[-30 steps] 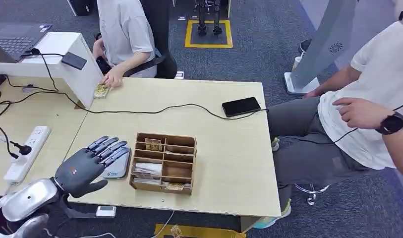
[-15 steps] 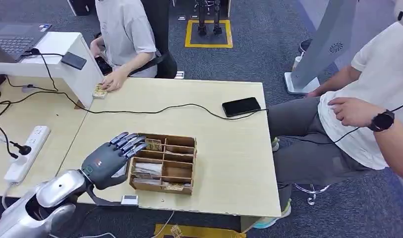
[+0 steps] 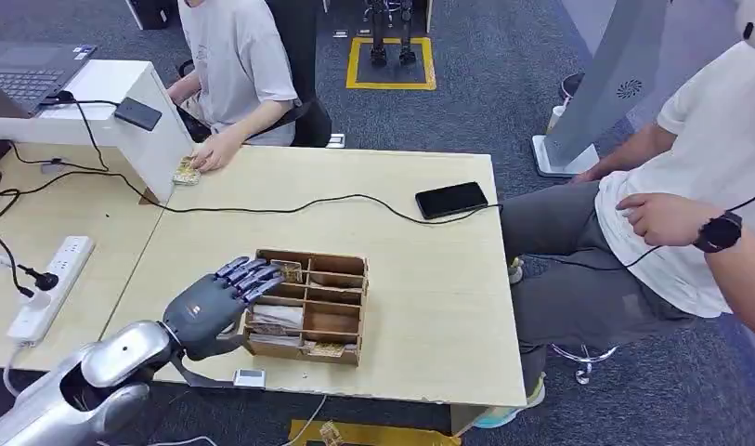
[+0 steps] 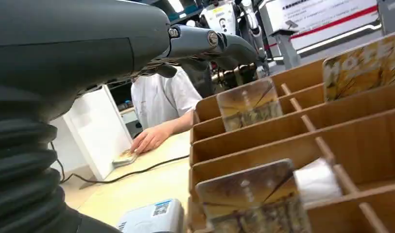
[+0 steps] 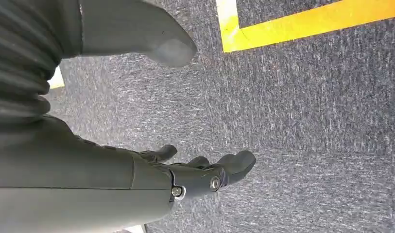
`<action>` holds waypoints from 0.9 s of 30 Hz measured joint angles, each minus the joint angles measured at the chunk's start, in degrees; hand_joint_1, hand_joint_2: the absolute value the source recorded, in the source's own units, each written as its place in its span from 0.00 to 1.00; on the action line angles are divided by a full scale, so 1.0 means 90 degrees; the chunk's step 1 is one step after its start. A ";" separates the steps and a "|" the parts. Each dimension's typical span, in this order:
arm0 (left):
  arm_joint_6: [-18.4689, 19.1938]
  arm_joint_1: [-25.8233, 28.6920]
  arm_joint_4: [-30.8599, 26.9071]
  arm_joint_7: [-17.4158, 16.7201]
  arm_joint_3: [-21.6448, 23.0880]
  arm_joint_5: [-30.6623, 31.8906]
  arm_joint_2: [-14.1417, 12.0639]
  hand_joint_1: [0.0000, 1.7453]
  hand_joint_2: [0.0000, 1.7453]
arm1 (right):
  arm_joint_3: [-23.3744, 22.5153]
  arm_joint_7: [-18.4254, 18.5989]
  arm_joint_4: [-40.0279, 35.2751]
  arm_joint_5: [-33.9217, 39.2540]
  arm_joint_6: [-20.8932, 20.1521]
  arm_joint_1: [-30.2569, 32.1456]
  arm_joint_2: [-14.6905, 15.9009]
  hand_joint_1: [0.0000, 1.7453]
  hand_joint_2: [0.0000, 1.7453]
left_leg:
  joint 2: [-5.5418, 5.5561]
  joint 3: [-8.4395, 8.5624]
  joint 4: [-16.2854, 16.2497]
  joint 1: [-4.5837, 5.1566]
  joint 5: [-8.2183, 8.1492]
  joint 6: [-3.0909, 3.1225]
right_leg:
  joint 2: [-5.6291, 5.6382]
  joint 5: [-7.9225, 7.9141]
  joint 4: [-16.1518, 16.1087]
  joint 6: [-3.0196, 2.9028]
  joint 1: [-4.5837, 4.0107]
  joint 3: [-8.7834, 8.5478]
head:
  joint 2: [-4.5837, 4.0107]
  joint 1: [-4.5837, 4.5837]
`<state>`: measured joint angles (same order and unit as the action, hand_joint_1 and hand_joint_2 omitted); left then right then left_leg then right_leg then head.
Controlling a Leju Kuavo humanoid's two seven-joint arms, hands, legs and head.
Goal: Pass the card to the sensor for recognition and then transmit it.
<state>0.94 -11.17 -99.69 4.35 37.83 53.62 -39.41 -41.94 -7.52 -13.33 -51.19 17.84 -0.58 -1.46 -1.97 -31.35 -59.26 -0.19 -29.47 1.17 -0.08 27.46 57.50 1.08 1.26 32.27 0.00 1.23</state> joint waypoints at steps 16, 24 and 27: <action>0.0168 0.0088 -0.0056 0.0015 0.0039 -0.0154 -0.0510 0.00 1.00 | -0.0173 -0.0015 -0.0002 -0.0068 -0.0058 0.0000 -0.0022 0.00 1.00 | 0.0001 -0.0001 0.0000 -0.0001 0.0000 0.0000 | -0.0001 0.0000 0.0000 0.0000 0.0001 0.0000 | 0.0000 0.0005; 0.0355 0.0112 -0.0342 0.0085 0.0039 -0.0515 -0.0804 0.00 1.00 | -0.0279 -0.0015 -0.0022 -0.0112 -0.0068 0.0000 -0.0044 0.00 1.00 | 0.0001 -0.0002 0.0000 -0.0002 0.0000 0.0000 | -0.0001 0.0000 0.0000 0.0000 0.0001 0.0000 | 0.0000 0.0000; 0.0430 0.0119 -0.0418 0.0048 0.0039 -0.0423 -0.0906 0.00 1.00 | -0.0314 -0.0015 -0.0027 -0.0121 -0.0068 0.0000 -0.0056 0.00 1.00 | 0.0001 -0.0001 0.0000 -0.0002 0.0000 0.0000 | -0.0001 0.0000 0.0000 0.0000 0.0001 0.0000 | 0.0000 0.0007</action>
<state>4.81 -10.10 -103.45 4.79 38.18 49.81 -47.56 -44.76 -7.65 -13.57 -52.28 17.22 -0.57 -1.97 -1.95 -31.36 -59.26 -0.21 -29.47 1.17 -0.09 27.46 57.50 1.08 1.27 32.27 0.00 1.29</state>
